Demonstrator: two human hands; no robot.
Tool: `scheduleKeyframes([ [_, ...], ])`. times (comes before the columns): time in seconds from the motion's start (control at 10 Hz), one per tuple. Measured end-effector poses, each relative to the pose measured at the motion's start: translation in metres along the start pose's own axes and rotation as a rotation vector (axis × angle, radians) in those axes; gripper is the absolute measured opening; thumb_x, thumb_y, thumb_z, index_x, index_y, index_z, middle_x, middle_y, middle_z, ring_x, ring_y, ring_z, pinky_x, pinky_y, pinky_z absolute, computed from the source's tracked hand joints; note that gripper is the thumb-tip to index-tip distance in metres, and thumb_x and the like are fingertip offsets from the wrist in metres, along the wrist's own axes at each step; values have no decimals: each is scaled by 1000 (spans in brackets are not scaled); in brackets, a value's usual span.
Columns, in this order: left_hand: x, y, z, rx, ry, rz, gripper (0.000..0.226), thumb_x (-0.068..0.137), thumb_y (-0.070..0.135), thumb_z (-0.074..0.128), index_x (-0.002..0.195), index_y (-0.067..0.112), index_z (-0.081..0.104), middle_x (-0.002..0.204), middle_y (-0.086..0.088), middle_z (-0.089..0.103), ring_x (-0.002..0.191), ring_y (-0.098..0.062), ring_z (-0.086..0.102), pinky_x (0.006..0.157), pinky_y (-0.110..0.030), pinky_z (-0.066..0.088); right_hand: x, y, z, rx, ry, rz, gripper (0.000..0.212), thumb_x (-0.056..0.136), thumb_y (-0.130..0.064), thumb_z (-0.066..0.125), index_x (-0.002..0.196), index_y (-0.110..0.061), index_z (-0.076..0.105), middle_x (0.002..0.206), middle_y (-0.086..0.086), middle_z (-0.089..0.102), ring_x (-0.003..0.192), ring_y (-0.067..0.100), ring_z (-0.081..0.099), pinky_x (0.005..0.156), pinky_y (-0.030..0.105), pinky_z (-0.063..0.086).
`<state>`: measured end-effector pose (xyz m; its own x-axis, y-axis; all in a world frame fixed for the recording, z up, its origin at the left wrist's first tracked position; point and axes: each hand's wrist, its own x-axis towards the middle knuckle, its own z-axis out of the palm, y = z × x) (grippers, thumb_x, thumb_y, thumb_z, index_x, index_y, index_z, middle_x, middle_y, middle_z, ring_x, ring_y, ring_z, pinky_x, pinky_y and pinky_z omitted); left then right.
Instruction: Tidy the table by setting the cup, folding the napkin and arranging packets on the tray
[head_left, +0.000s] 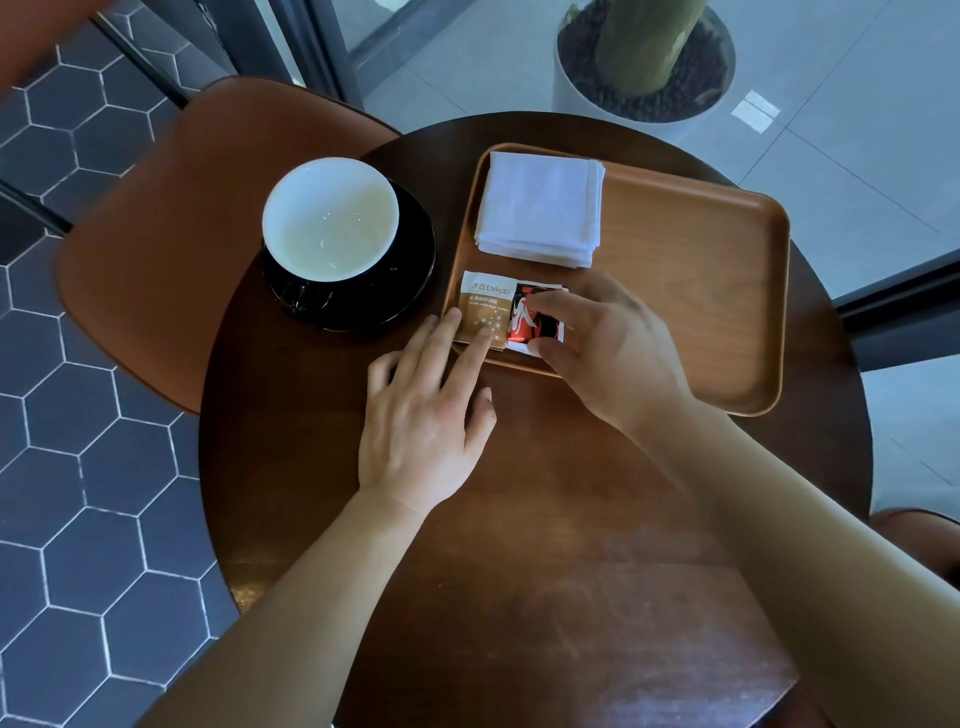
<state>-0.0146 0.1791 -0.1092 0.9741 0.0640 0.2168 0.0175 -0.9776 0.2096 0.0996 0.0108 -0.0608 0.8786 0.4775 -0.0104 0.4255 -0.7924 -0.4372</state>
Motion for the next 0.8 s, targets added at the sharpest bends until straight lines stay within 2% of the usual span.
scheduleKeyframes([
  [0.2,0,0,0,-1,-1,1,48,98,32,50,144,19,52,154,-14,46,141,-29,45,101,-44,38,-2,-2,1,32,21,-3,41,86,-26,76,126,-26,69,117,5,64,102,31,63,76,37,53],
  [0.5,1,0,-1,-23,-3,-2,50,97,32,50,144,16,51,154,-14,46,141,-28,46,101,-43,38,-7,0,0,78,107,83,35,88,-25,75,122,-21,71,112,6,64,96,29,64,74,25,36],
  [0.8,1,7,-33,-98,-102,-30,59,95,30,59,149,11,43,157,-16,41,141,-29,45,107,-45,46,-26,-16,-28,43,-3,112,45,90,-30,71,133,-22,64,119,6,61,111,30,57,84,32,42],
])
